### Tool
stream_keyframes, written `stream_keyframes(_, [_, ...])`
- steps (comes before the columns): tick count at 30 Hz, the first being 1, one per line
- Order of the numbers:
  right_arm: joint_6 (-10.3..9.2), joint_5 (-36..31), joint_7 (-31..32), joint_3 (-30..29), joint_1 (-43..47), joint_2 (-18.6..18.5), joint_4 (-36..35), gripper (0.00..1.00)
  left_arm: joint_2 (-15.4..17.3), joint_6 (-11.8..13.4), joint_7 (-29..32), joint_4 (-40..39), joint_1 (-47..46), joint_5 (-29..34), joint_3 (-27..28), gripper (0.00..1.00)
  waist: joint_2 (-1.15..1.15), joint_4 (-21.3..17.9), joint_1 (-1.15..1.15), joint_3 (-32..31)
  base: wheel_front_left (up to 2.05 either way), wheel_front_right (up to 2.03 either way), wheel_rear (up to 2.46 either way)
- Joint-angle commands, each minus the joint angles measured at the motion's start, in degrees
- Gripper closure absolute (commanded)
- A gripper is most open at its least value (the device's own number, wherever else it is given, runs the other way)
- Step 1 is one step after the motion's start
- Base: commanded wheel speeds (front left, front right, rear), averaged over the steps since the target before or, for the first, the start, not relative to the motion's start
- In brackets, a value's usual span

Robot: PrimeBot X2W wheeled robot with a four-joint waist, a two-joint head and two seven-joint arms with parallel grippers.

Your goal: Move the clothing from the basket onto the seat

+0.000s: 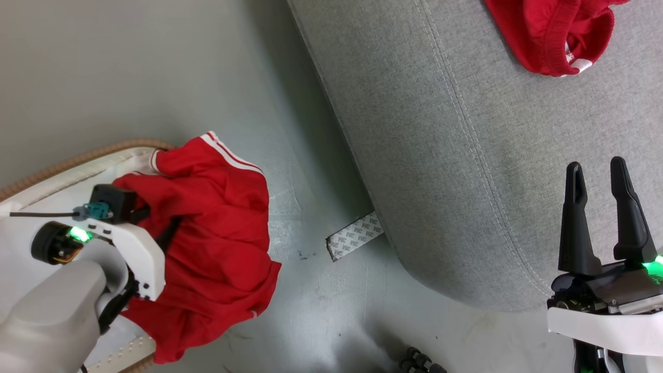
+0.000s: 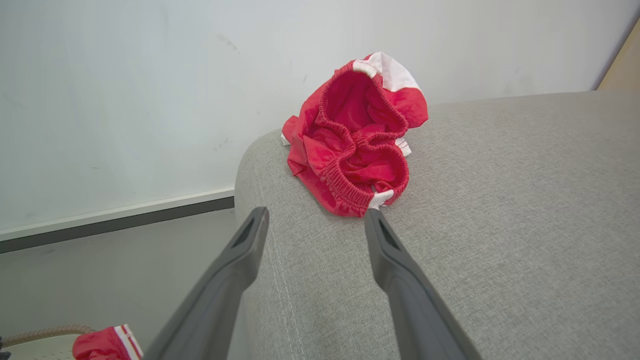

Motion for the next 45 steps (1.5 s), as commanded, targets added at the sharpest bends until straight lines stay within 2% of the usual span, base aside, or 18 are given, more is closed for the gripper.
stream_keyframes(1, [-0.13,0.24,0.04,0.13,-0.46,0.03,-0.15,0.0,0.48,0.08,-0.29,0.51,-0.81,-0.96,-0.61,1.0,0.0,-0.08,-0.01,0.1,0.0,0.0,0.0])
stream_keyframes(11, [-0.13,-1.21,0.04,-0.15,-0.72,0.03,0.81,0.0,-1.25,0.07,-2.53,1.29,-1.24,-4.4,-4.65,1.0,0.0,0.95,-0.01,-2.35,0.0,0.0,0.0])
stream_keyframes(17, [-0.13,-2.51,0.04,-0.84,-0.79,0.03,1.29,0.0,-3.15,0.07,-3.46,1.17,-0.47,-5.68,-5.93,1.0,0.0,2.49,-0.01,-5.02,0.0,0.0,0.0])
stream_keyframes(23, [-0.14,-4.71,0.04,-2.0,-1.07,0.02,2.32,0.0,-6.29,0.07,-4.22,0.07,0.96,-5.92,-6.69,1.0,0.0,5.59,-0.01,-10.08,0.0,0.0,0.0])
stream_keyframes(35, [-0.13,-9.87,0.05,-2.97,-0.24,-0.01,6.81,0.0,-12.73,0.07,-4.11,-8.56,7.27,0.68,2.06,1.0,0.0,13.94,-0.01,-23.51,0.0,0.0,0.0])
stream_keyframes(45, [-0.14,-11.03,0.04,-2.37,1.25,-0.02,11.61,0.0,-16.62,0.07,-4.11,-19.1,14.33,11.99,12.3,1.0,0.0,20.37,-0.01,-33.83,0.0,0.0,0.0])
